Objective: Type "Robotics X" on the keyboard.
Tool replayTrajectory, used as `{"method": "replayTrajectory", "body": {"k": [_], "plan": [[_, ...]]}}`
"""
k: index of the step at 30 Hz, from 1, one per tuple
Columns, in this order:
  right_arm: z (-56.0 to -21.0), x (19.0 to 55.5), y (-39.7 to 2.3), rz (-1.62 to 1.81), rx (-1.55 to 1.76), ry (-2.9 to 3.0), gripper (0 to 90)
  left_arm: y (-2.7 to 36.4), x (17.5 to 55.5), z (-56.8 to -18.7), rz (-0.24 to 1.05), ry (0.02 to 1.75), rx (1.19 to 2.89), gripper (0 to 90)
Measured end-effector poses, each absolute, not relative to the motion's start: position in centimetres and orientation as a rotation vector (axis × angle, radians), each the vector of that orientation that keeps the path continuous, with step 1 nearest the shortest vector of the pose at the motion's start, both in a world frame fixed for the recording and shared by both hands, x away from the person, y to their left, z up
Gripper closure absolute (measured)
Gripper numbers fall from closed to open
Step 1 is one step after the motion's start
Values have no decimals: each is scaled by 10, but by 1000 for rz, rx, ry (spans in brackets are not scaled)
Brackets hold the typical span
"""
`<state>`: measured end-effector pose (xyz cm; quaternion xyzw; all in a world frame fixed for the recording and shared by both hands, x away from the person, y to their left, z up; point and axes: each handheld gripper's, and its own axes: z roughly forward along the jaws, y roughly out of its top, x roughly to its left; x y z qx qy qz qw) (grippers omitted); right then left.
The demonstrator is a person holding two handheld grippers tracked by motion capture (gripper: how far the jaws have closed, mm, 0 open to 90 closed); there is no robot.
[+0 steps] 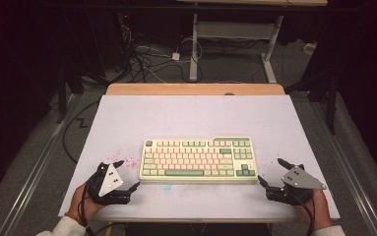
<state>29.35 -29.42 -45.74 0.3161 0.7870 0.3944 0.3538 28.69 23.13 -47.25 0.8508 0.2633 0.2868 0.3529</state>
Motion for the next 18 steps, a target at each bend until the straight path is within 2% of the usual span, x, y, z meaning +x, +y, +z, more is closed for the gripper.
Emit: {"method": "replayTrajectory", "body": {"k": [18], "plan": [[-458,293,-293,1016,816,2040,166,230,288,-473,737,675,2212,146]]}}
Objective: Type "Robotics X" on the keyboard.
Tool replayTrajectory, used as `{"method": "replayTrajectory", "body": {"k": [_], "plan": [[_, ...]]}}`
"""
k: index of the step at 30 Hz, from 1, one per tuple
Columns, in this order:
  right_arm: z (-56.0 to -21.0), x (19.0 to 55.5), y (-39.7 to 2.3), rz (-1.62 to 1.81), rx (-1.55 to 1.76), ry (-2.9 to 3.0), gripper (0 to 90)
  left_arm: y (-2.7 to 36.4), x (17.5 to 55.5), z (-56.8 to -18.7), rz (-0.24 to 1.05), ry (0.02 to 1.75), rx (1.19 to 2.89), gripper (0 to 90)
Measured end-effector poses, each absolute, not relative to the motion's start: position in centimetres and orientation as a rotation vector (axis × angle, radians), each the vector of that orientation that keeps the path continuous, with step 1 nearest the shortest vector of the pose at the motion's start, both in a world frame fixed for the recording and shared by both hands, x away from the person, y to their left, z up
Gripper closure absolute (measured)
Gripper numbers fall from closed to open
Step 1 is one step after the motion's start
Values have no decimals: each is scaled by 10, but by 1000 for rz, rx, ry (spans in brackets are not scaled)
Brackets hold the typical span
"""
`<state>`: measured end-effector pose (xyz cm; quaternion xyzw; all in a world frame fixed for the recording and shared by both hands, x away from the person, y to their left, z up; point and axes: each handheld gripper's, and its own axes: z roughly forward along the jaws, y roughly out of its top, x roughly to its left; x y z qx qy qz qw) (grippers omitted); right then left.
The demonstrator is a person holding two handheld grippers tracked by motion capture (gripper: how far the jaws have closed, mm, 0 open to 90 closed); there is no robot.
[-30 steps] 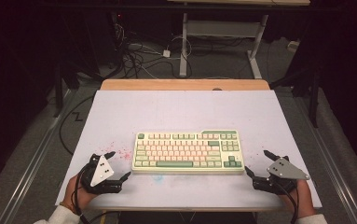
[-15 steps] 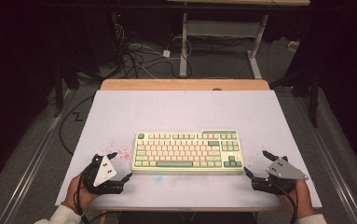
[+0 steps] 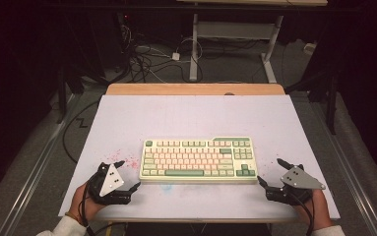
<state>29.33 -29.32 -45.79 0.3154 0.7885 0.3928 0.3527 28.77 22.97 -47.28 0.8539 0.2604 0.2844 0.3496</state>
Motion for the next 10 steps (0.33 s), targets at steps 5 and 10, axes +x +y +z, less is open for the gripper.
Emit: {"method": "replayTrajectory", "body": {"k": [5,10], "plan": [[-459,294,-295,1015,821,2041,165,229,289,-473,734,681,2207,145],[-459,295,-296,1020,827,2040,165,228,291,-472,732,685,2207,146]]}}
